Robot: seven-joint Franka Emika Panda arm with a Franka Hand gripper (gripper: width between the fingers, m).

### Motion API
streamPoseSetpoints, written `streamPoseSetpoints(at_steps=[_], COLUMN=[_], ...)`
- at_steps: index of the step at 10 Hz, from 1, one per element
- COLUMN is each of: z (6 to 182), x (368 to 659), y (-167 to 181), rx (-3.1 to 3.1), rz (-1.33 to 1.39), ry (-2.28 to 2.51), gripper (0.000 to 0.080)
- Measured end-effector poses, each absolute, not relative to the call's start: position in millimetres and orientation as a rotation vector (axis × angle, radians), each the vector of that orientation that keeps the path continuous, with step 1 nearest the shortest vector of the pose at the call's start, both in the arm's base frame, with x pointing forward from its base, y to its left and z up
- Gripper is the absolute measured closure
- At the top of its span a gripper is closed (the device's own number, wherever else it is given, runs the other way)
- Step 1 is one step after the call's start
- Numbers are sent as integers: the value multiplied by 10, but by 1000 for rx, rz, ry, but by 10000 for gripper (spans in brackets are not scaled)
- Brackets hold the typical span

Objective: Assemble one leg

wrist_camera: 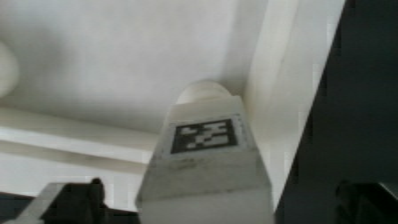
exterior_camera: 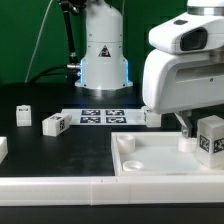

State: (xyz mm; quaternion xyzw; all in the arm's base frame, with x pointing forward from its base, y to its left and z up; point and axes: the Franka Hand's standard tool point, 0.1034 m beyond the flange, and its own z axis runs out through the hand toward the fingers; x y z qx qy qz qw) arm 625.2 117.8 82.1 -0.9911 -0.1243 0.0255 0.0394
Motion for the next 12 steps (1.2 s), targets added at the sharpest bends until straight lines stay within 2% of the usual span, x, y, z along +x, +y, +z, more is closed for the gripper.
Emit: streamPoseSetpoints(at_steps=[1, 3, 7, 12], z=[821, 821, 821, 815], x=[6252, 6252, 6252, 6255], y=[1178, 1178, 1180, 1171], rx=[-3038, -3038, -3052, -3027], rz=[78, 78, 83, 103], ry=[-381, -381, -254, 573], gripper=[162, 510, 509, 509])
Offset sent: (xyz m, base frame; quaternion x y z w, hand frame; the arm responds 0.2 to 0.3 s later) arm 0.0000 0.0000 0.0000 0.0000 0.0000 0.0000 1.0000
